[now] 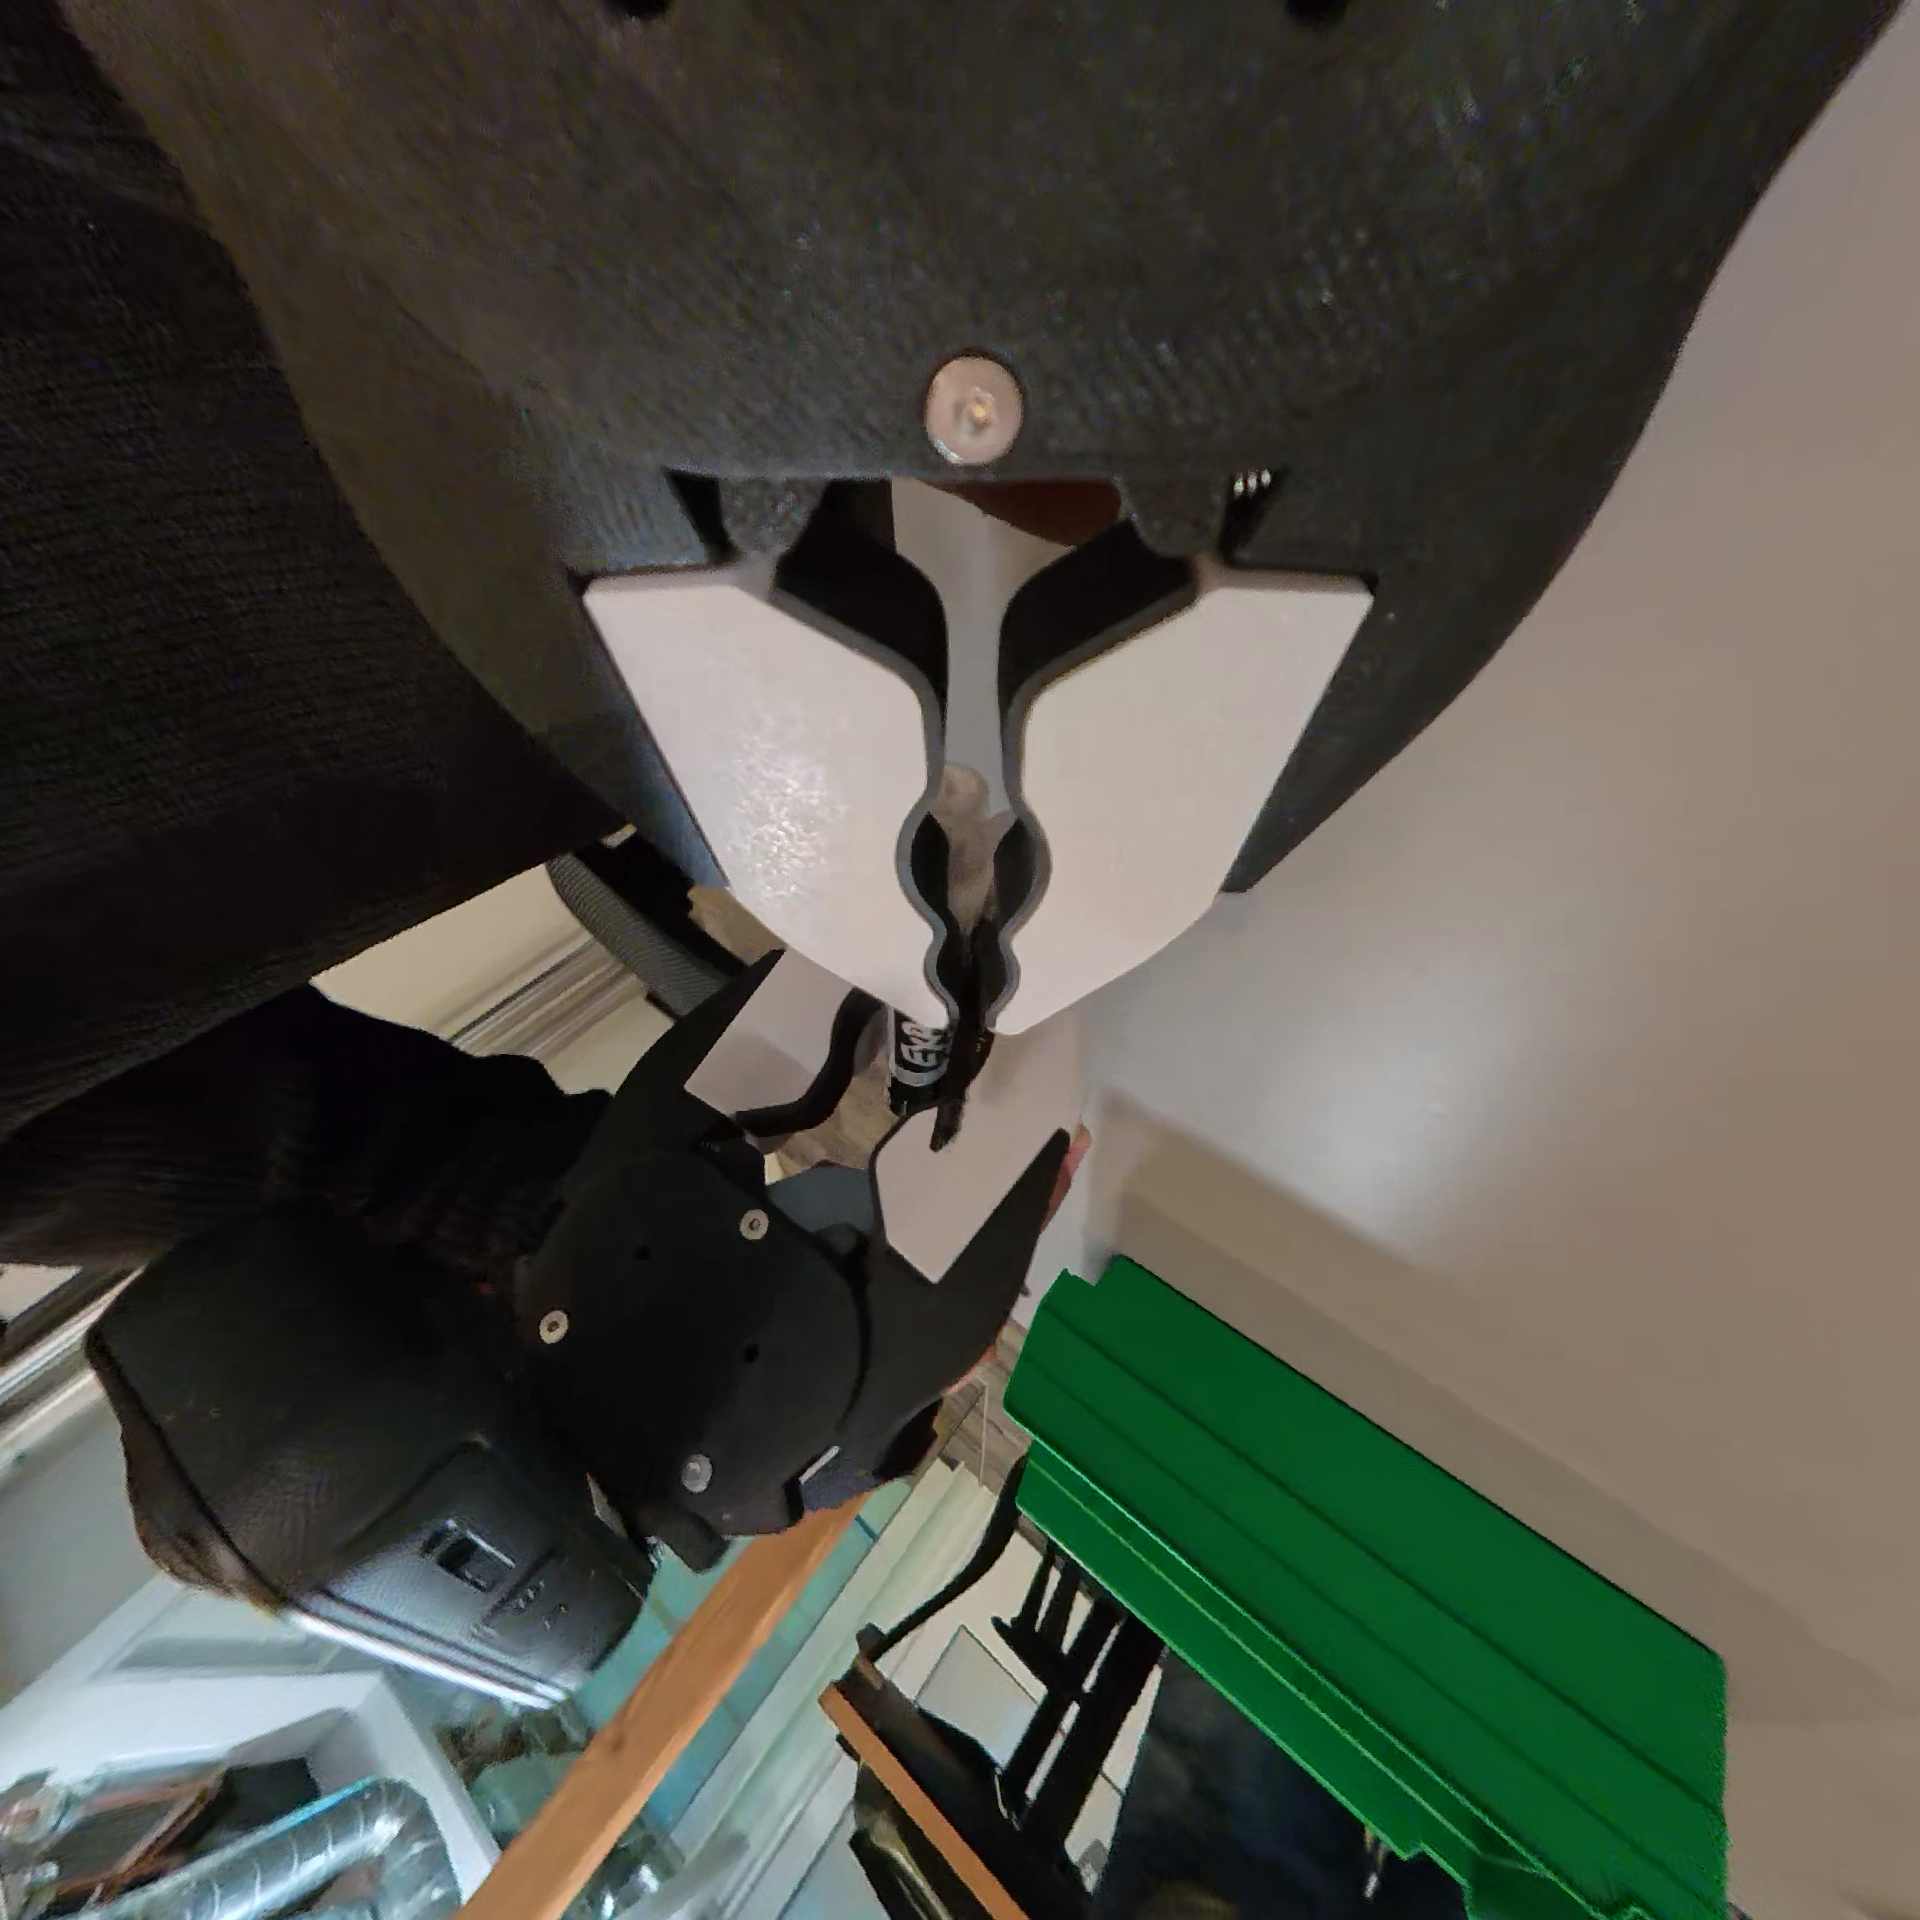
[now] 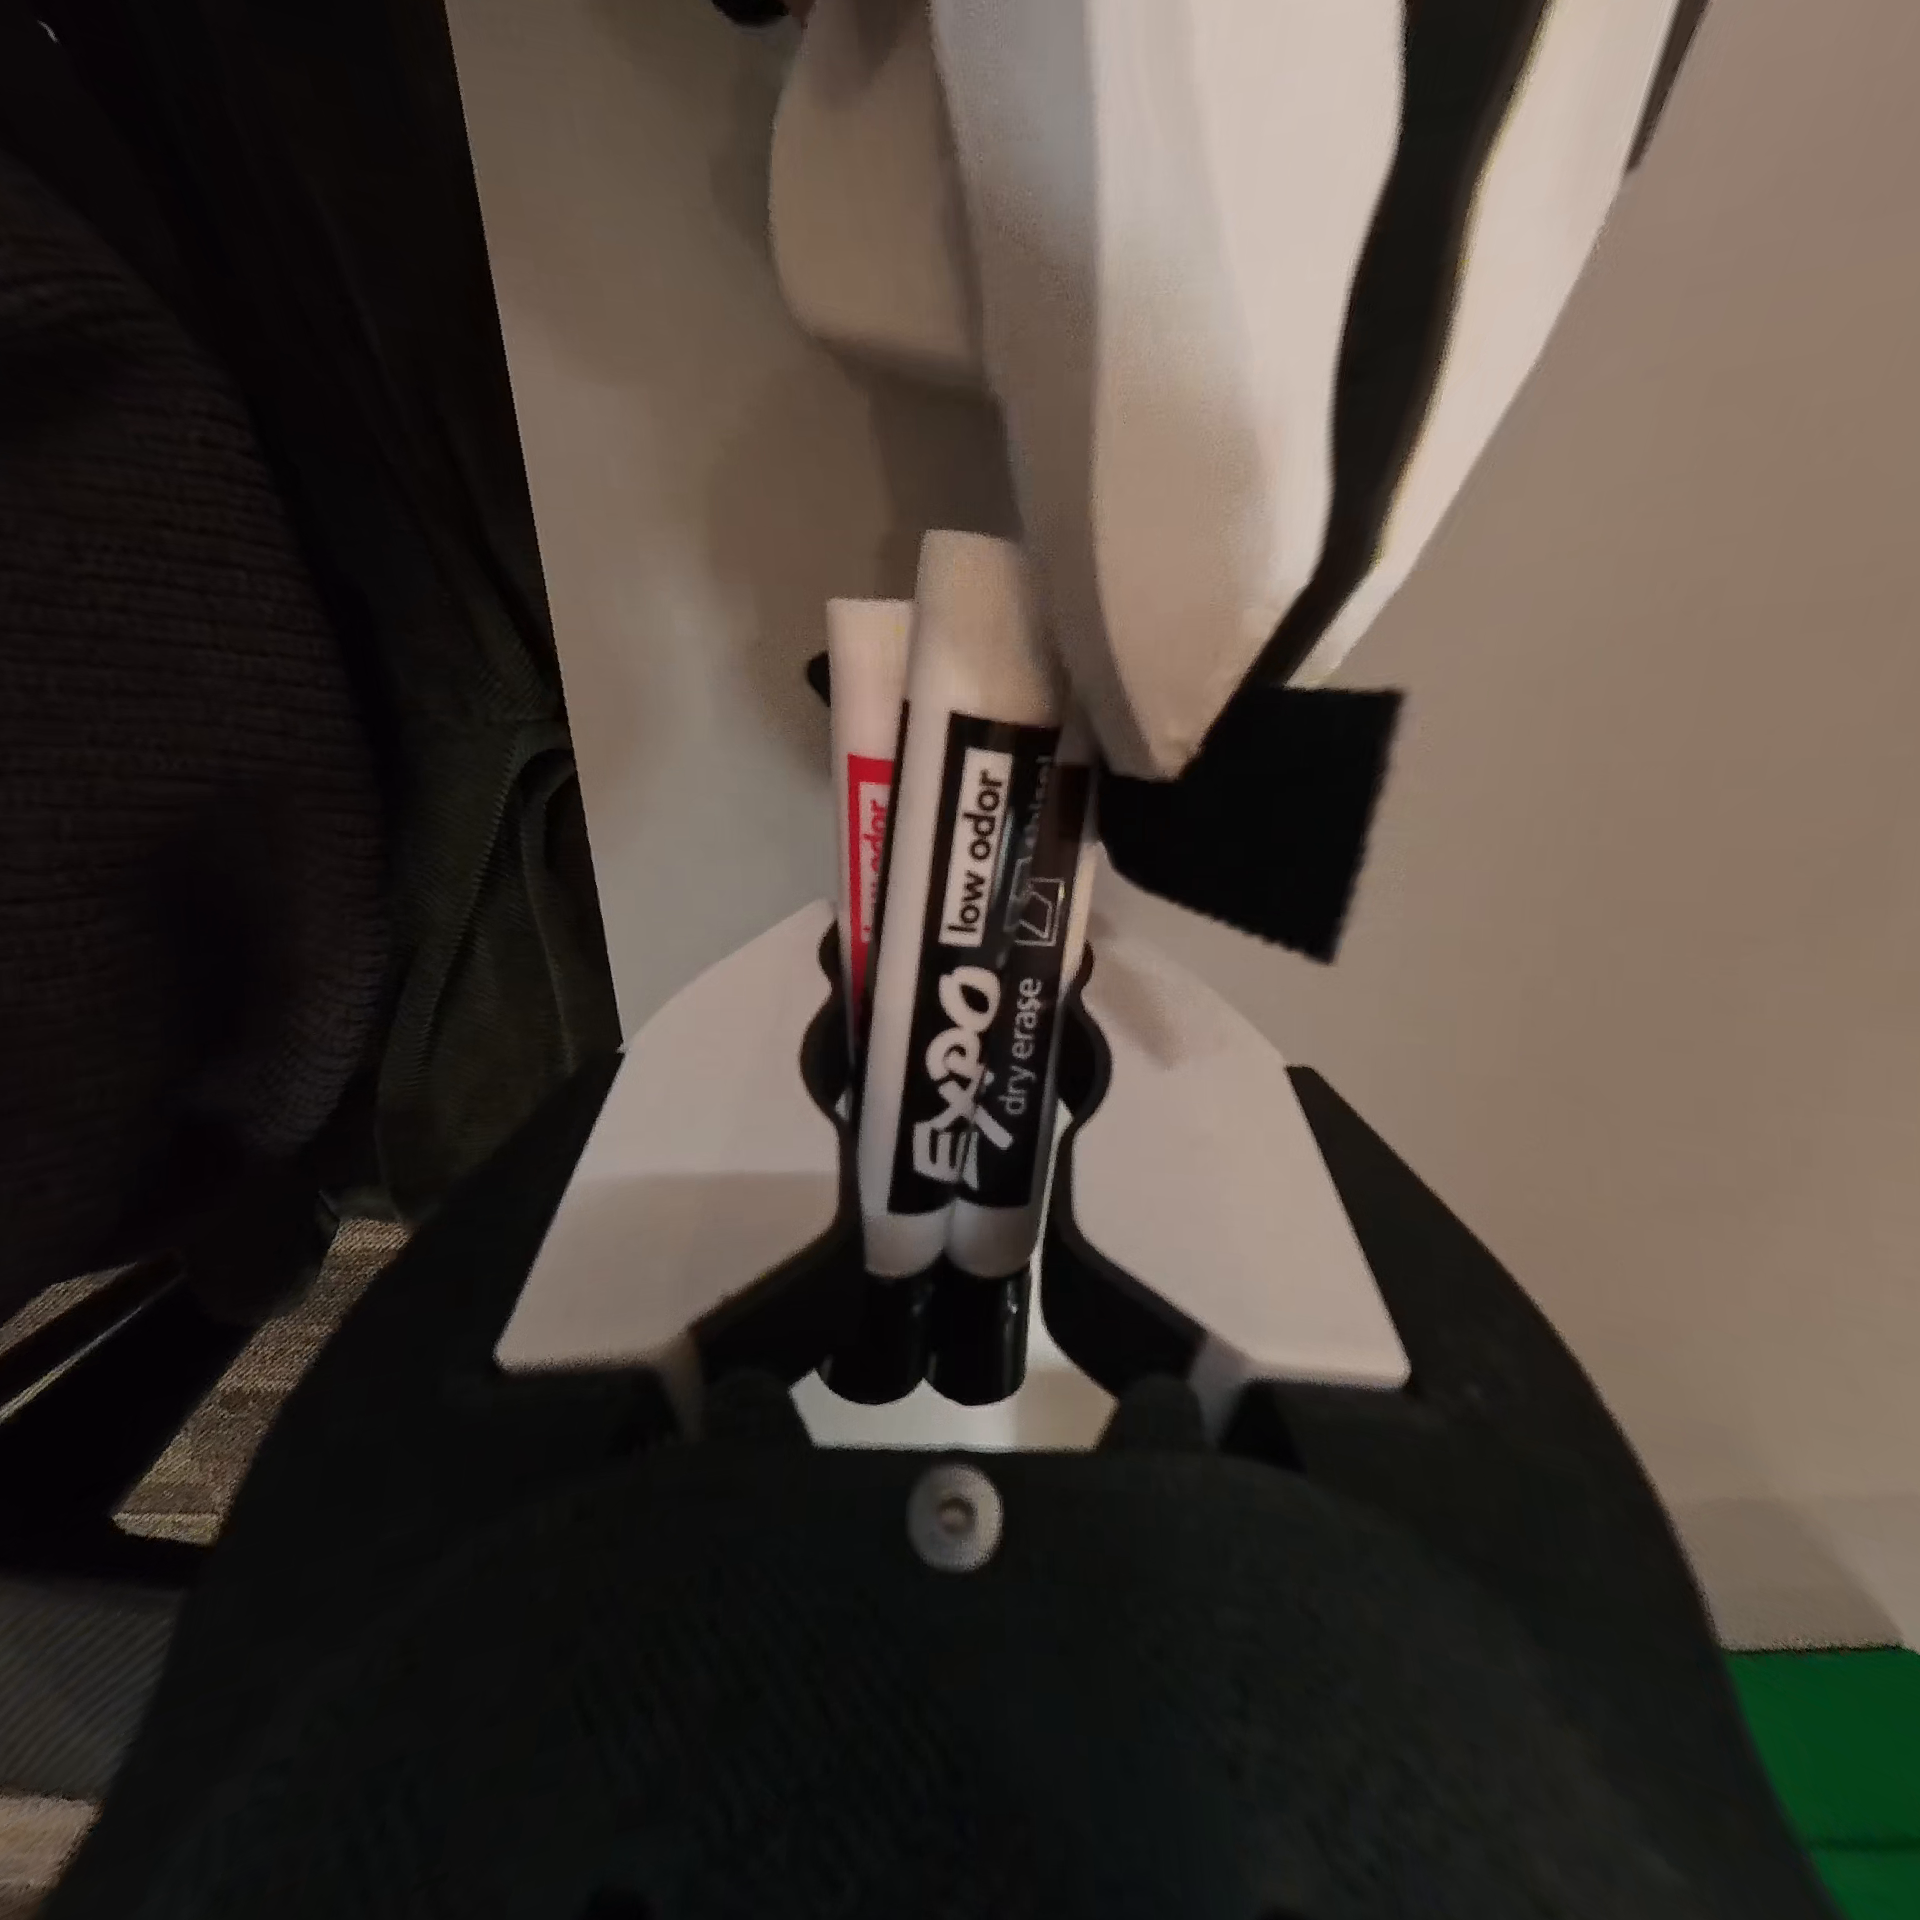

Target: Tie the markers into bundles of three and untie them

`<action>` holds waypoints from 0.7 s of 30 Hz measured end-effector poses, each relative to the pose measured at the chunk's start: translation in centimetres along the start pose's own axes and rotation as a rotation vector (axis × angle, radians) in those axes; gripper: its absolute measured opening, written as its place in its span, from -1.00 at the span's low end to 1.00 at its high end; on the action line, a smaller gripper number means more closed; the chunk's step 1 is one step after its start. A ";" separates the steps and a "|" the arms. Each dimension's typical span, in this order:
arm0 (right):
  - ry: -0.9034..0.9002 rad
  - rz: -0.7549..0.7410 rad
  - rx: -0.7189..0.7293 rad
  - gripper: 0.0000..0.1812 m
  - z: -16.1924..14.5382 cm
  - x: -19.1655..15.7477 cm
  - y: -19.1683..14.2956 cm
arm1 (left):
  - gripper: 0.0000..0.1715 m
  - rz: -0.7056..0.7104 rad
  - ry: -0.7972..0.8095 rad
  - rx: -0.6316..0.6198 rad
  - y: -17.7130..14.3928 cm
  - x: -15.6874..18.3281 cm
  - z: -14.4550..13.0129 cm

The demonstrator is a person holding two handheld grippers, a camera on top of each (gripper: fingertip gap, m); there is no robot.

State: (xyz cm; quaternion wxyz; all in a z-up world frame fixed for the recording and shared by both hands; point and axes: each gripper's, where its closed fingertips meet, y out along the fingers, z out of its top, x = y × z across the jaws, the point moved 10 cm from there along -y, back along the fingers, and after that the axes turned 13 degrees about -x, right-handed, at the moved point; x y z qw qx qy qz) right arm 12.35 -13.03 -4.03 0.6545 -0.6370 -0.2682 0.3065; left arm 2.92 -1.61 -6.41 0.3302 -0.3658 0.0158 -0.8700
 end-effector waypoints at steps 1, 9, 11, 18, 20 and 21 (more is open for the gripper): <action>-0.001 0.003 -0.002 -0.58 0.0 0.0 0.1 | -0.95 0.007 0.022 -0.011 0.2 0.2 0.0; -0.010 0.010 -0.009 -0.59 0.2 -0.1 0.3 | -0.95 0.051 0.219 -0.058 0.7 1.8 0.0; -0.011 0.010 -0.011 -0.59 0.2 -0.1 0.4 | -0.94 0.066 0.280 -0.067 0.7 2.3 0.0; -0.013 0.006 -0.010 -0.58 0.3 -0.2 0.4 | -0.89 0.191 0.439 -0.094 0.9 3.1 -0.5; -0.012 0.004 -0.010 -0.59 0.3 -0.1 0.3 | -0.78 0.182 0.446 -0.086 0.9 3.3 -0.5; -0.012 0.003 -0.009 -0.59 0.3 -0.1 0.3 | -0.79 0.176 0.450 -0.085 0.8 3.3 -0.5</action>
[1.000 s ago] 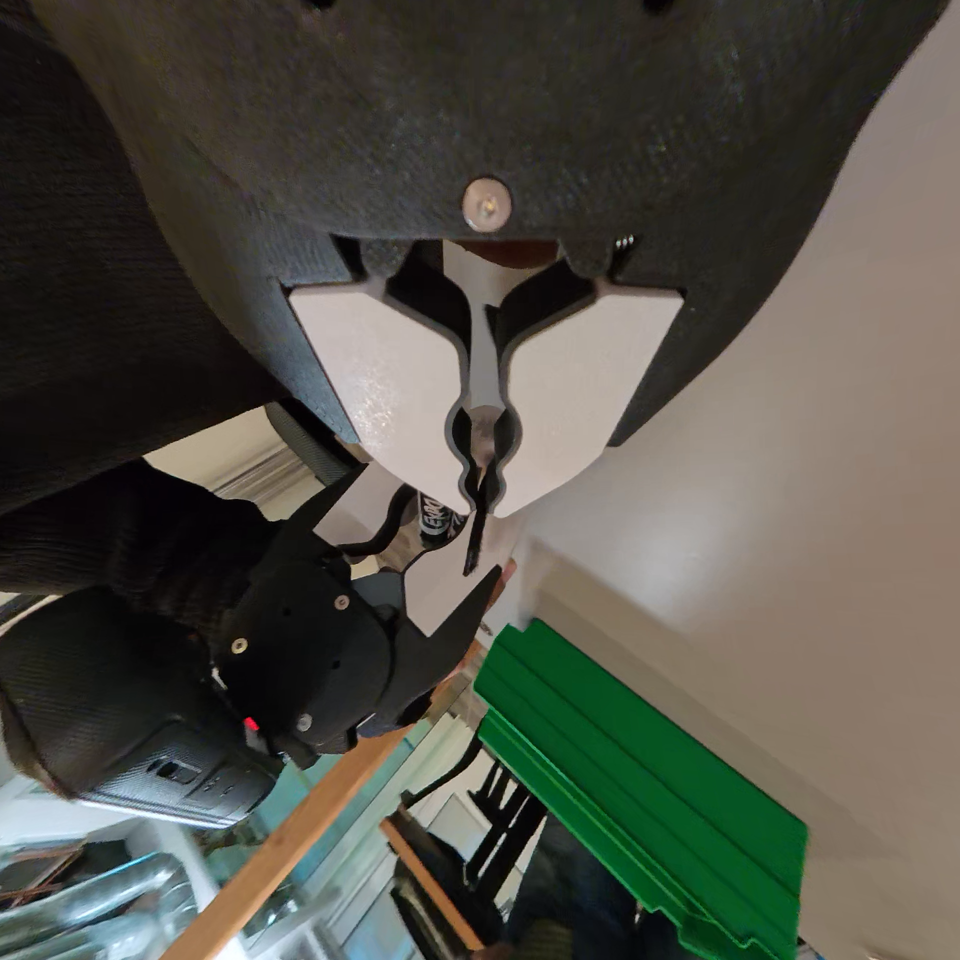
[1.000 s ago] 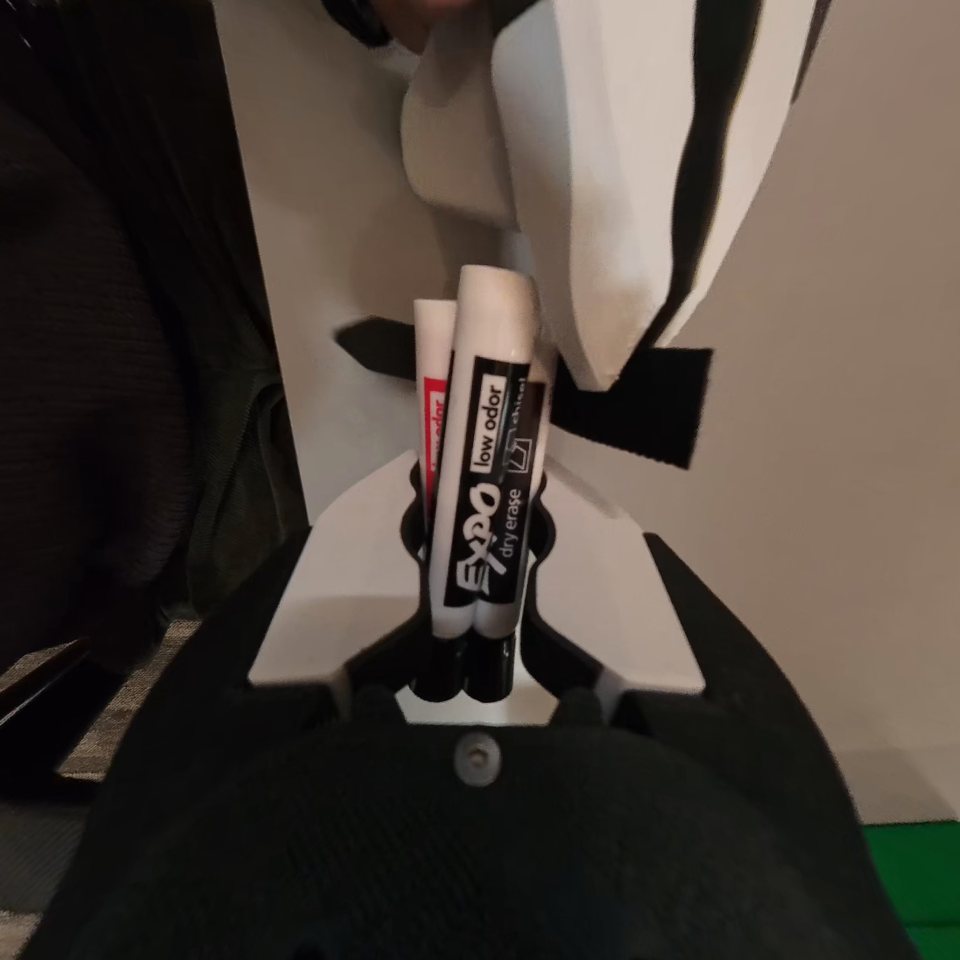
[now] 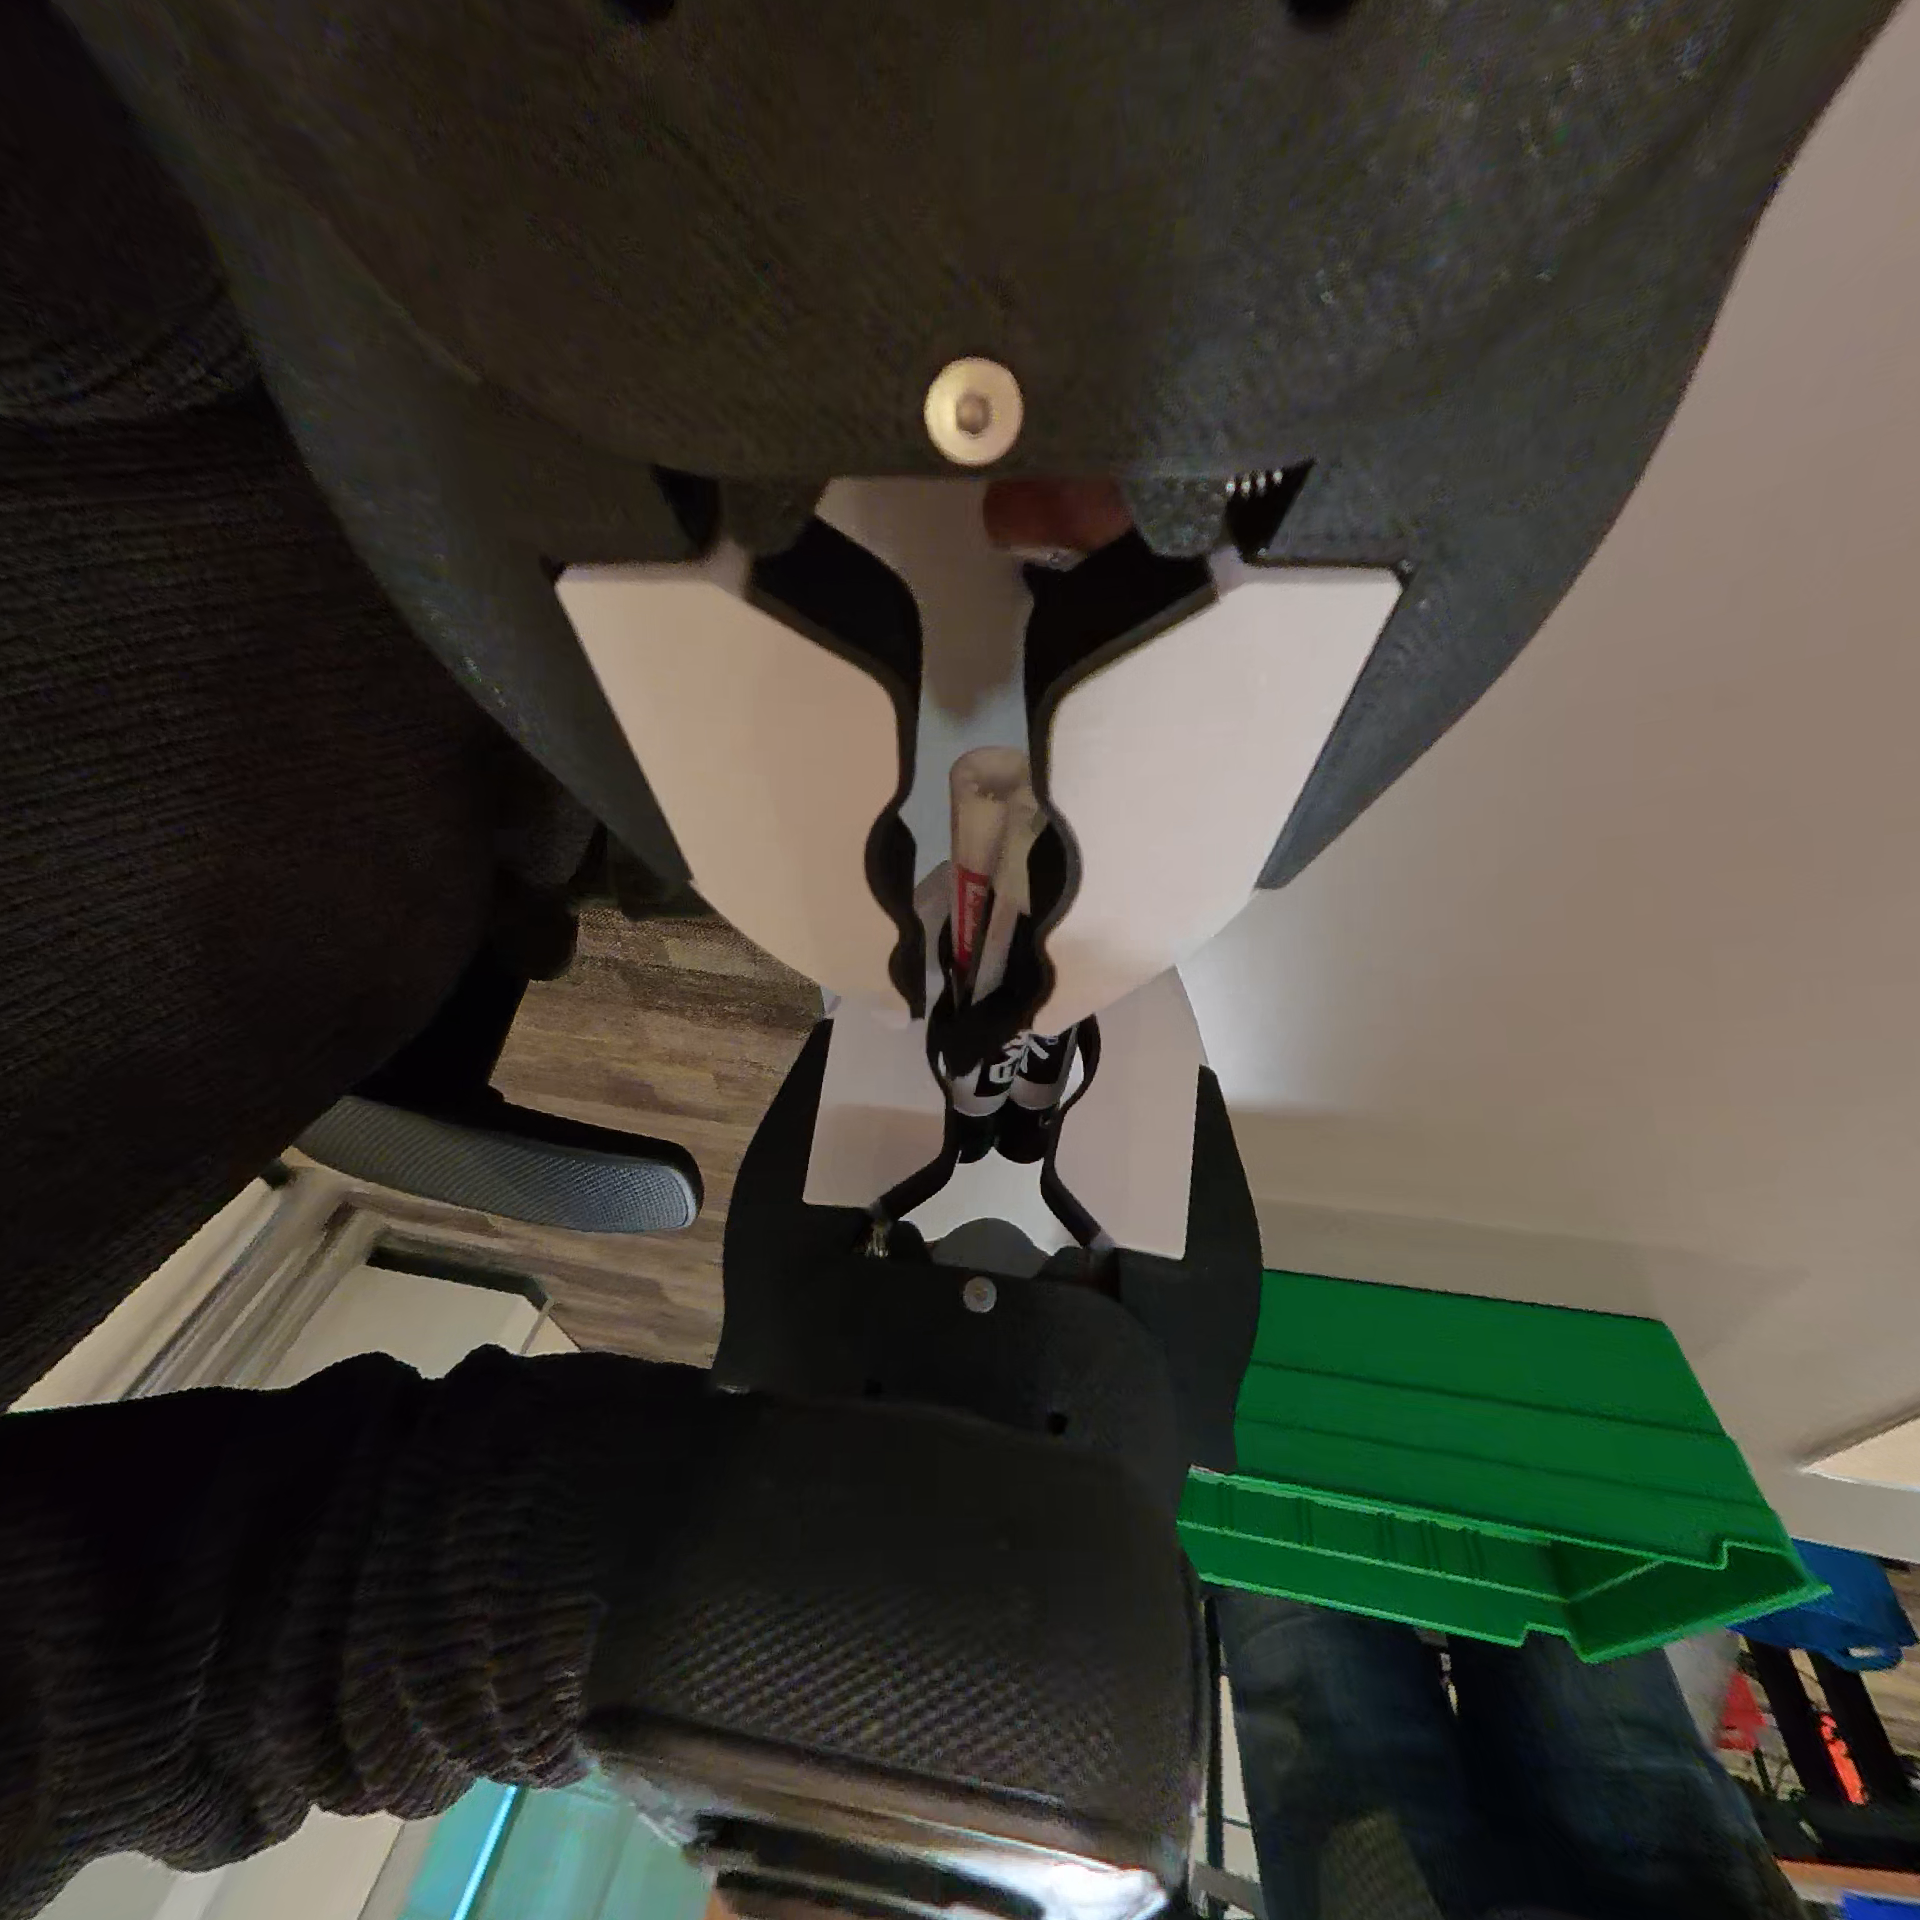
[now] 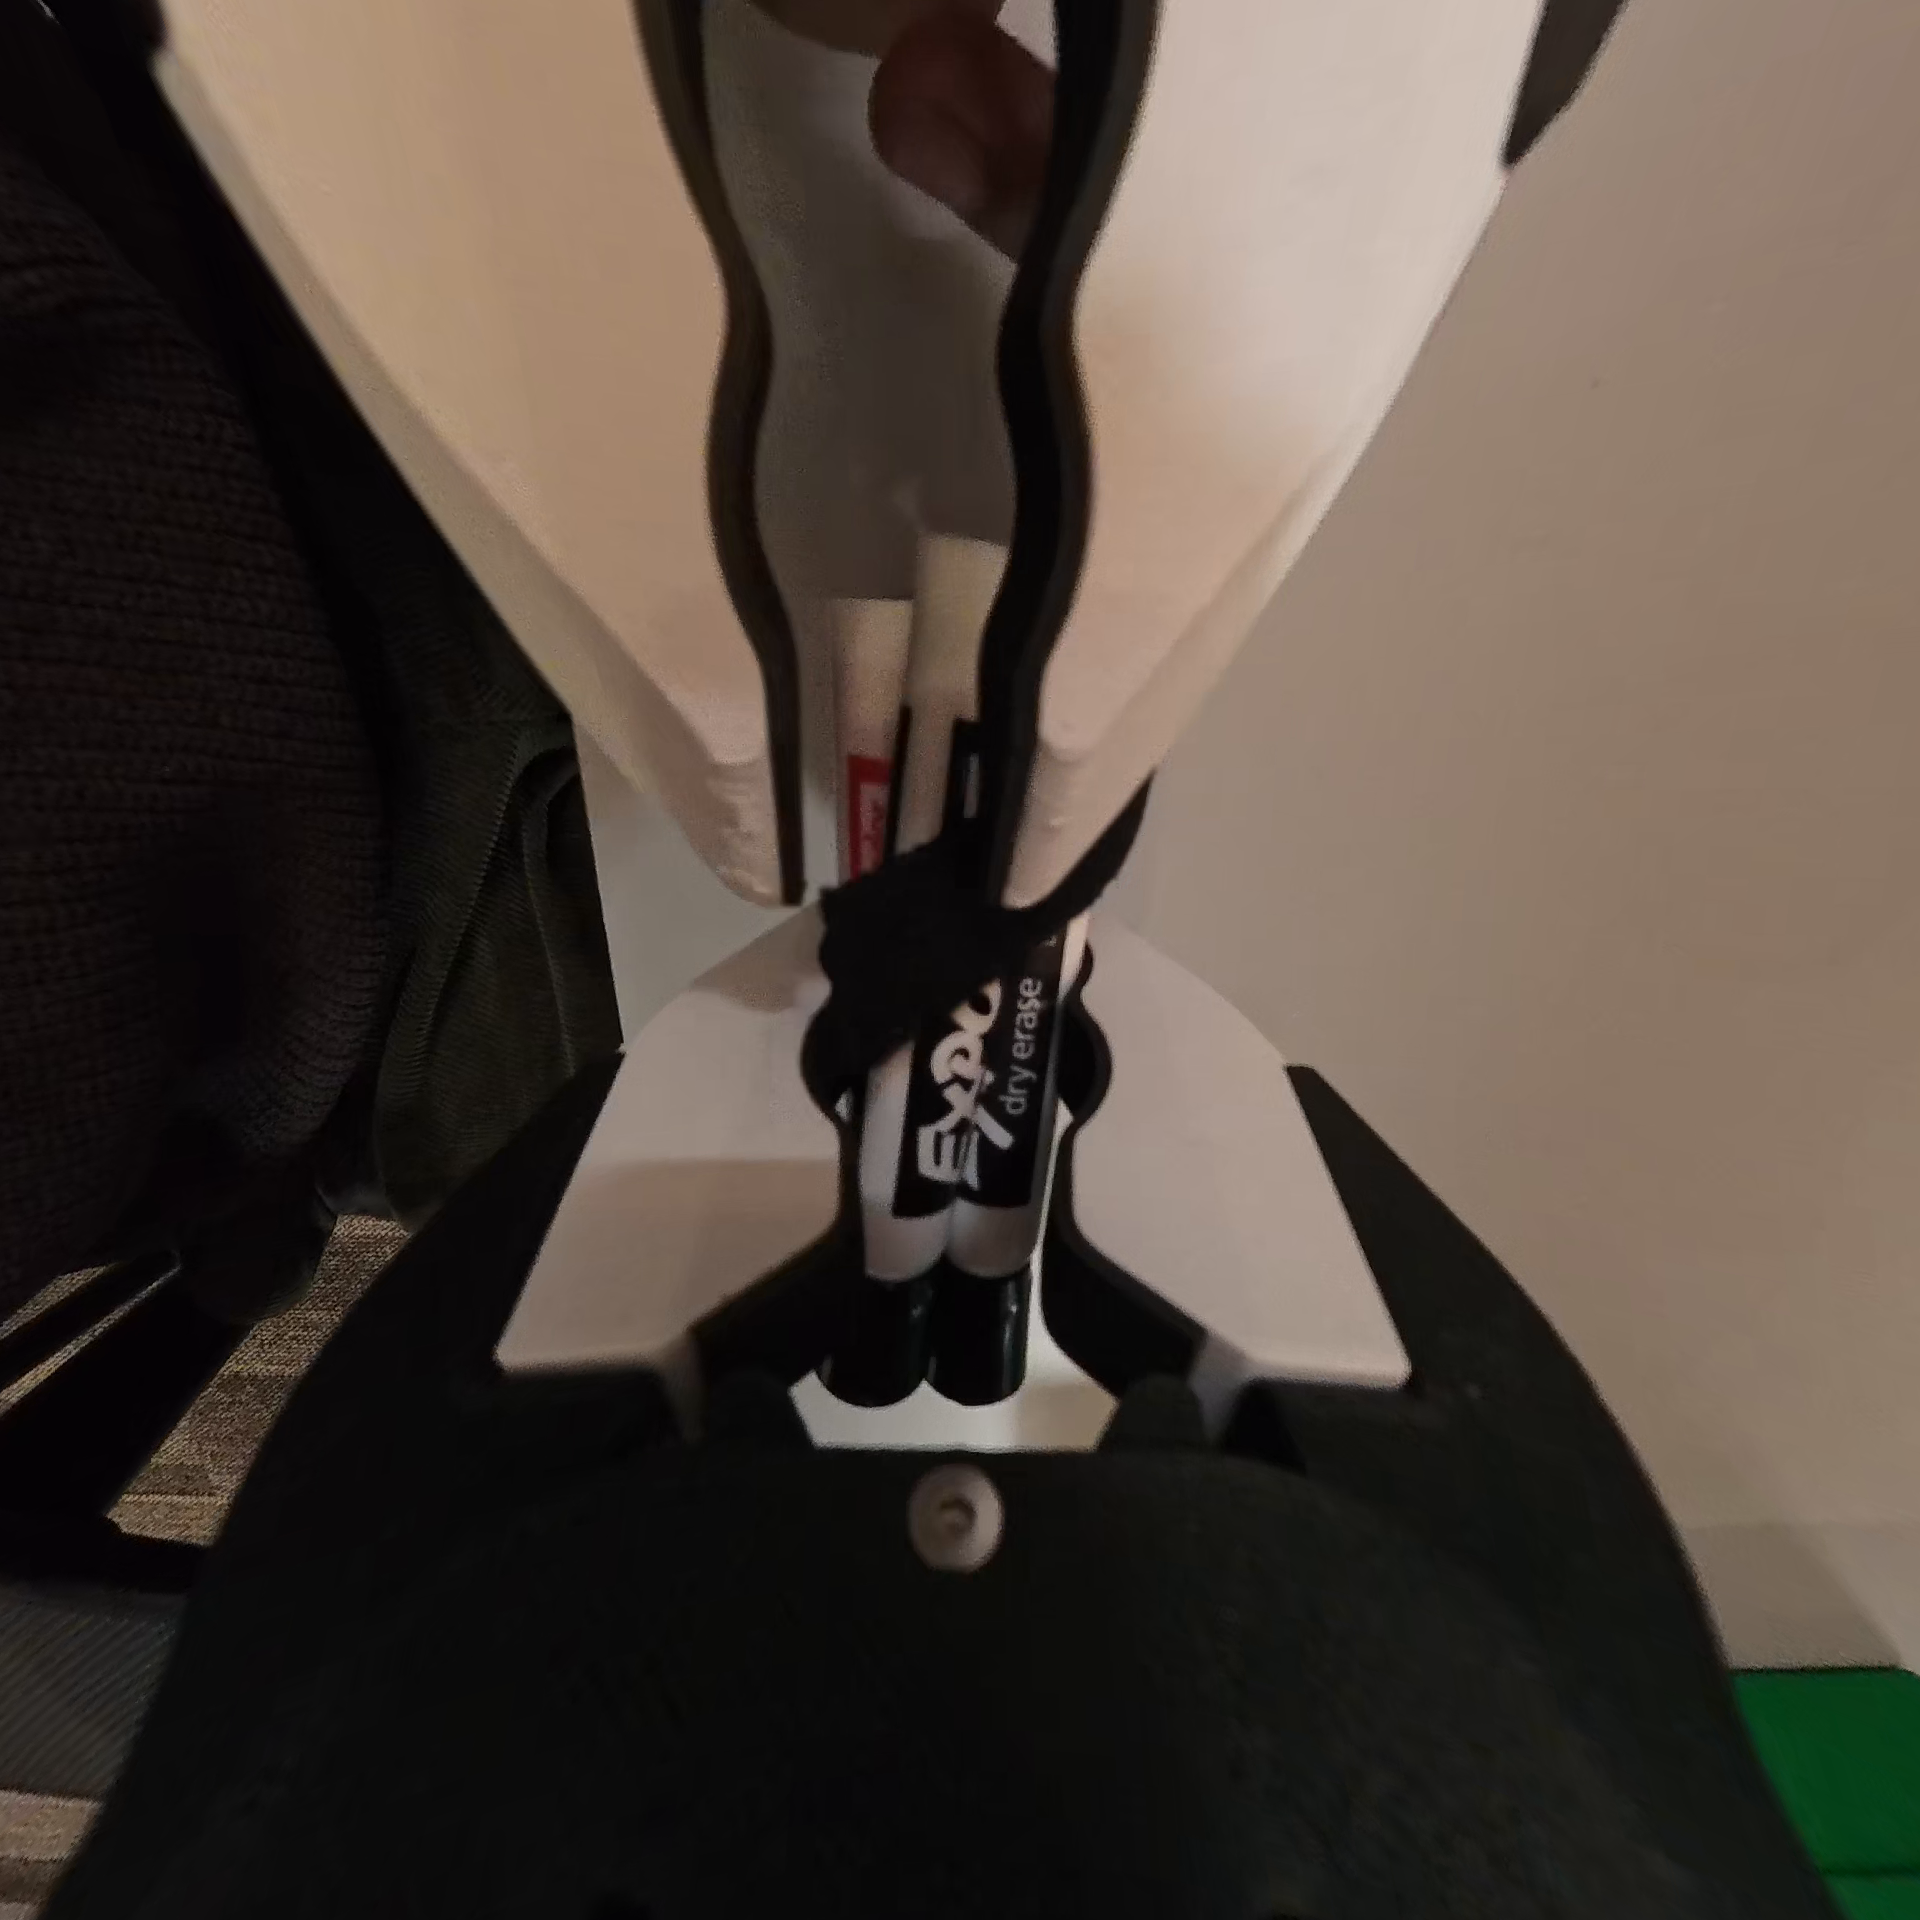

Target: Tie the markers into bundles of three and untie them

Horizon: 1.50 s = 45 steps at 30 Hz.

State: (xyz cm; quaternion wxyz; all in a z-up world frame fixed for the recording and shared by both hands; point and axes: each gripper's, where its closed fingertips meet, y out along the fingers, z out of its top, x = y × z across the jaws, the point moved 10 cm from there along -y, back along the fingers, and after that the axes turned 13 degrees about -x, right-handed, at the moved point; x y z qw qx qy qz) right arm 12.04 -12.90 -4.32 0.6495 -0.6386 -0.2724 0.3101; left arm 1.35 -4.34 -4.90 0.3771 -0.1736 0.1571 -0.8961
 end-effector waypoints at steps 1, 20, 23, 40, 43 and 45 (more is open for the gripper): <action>0.000 -0.001 0.001 -0.59 0.0 0.0 0.0 | -0.79 0.000 0.001 0.004 0.0 0.0 0.0; 0.028 -0.011 0.005 -0.59 -1.0 0.3 0.1 | -0.63 0.164 -0.230 0.009 -1.5 -2.4 -1.0; 0.052 -0.015 0.014 -0.59 -1.8 0.5 0.0 | -0.58 0.271 -0.502 -0.066 -1.5 -5.2 -2.3; 0.097 -0.023 0.021 -0.59 -4.0 0.9 -0.3 | -0.95 0.376 -0.560 -0.344 3.3 -7.3 -2.4; 0.099 -0.023 0.024 -0.59 -4.2 0.9 -0.3 | -0.95 0.358 -0.486 -0.267 1.8 -6.8 -1.2; 0.098 -0.025 0.024 -0.59 -4.2 0.9 -0.3 | -0.95 0.296 -0.401 -0.188 0.6 -6.0 0.1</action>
